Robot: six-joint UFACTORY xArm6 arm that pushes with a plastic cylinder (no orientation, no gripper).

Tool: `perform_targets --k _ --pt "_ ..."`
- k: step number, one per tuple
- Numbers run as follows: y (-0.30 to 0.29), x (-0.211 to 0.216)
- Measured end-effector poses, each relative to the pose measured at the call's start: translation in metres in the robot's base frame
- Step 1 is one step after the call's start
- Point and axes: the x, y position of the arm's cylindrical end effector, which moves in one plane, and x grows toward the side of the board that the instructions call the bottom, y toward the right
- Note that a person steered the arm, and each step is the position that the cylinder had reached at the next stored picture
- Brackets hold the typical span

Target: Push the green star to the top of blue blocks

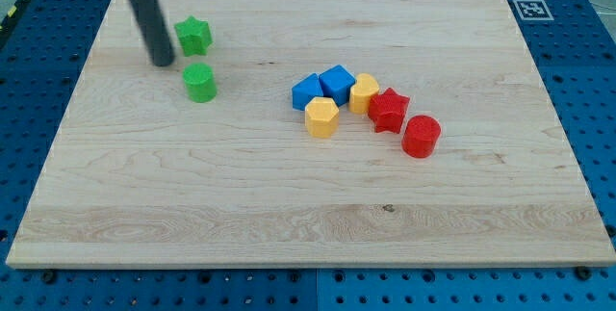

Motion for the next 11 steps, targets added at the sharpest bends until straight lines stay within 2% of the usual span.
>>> perform_targets --k 1,2,4,5,6,8,11 --pt "-0.042 -0.028" --pt "-0.028 -0.049" --pt "0.1 -0.051" --pt "0.091 -0.051" --pt "0.057 -0.051" --pt "0.048 -0.019" --pt "0.229 -0.044"
